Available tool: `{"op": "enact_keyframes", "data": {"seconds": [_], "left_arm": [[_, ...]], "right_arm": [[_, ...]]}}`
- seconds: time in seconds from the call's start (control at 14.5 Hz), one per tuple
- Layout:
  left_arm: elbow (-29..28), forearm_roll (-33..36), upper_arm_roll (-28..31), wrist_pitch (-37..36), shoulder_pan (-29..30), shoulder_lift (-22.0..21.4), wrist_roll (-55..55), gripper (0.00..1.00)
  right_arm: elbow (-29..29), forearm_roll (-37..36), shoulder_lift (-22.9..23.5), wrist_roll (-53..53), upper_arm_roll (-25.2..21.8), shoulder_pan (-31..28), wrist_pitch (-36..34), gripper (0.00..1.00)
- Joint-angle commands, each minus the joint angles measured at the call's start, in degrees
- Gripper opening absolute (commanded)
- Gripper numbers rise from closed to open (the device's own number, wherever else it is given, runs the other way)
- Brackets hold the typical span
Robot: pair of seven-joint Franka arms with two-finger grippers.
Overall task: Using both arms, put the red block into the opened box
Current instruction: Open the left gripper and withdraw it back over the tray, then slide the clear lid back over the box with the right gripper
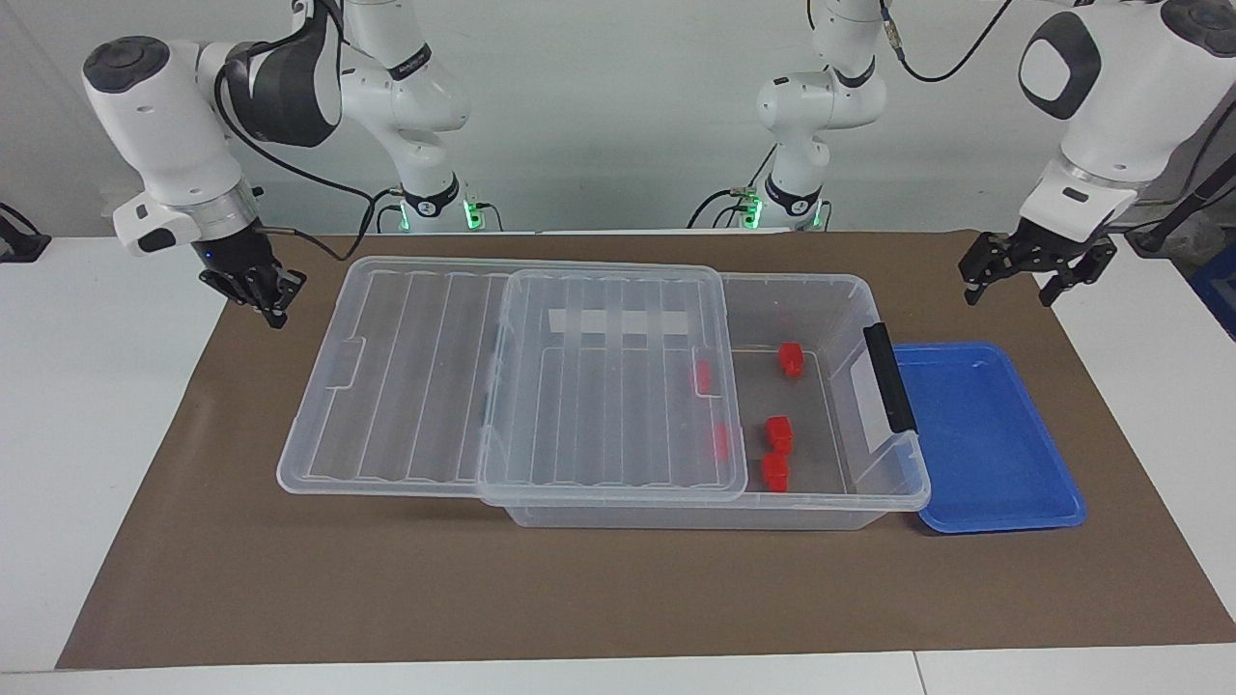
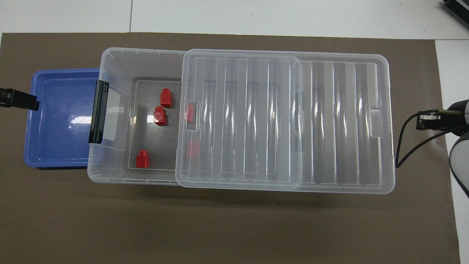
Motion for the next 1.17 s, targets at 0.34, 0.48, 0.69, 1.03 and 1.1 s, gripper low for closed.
{"op": "enact_keyframes", "data": {"seconds": [0.34,0.48,0.69,1.03,1.1], "left_arm": [[-4.1,0.3,-1.2,2.2,-0.5,-2.4,0.4,1.0],[-4.0,0.1,-1.2,3.1,-0.7,-3.1,0.7,1.0],[-4.2,0.1,-1.3,-0.1,-0.9,-4.6,0.2,1.0],[-6.9,-0.2,-1.5,0.1,-2.5,-6.3,-3.4,1.0],[-7.6,-0.2,-1.4,0.6,-4.2,-6.8,-4.6,1.0]], "right_arm": [[-7.6,2.2,-0.8,-0.9,0.3,0.1,8.5,0.0],[-8.3,2.2,-0.8,-0.9,0.4,0.3,9.1,0.0],[-8.5,2.5,-0.9,-0.9,0.4,3.1,9.0,0.0],[-8.7,3.7,-0.9,-0.7,0.4,7.9,8.9,0.0],[-8.8,3.7,-0.9,-0.7,0.4,8.7,8.8,0.0]]}}
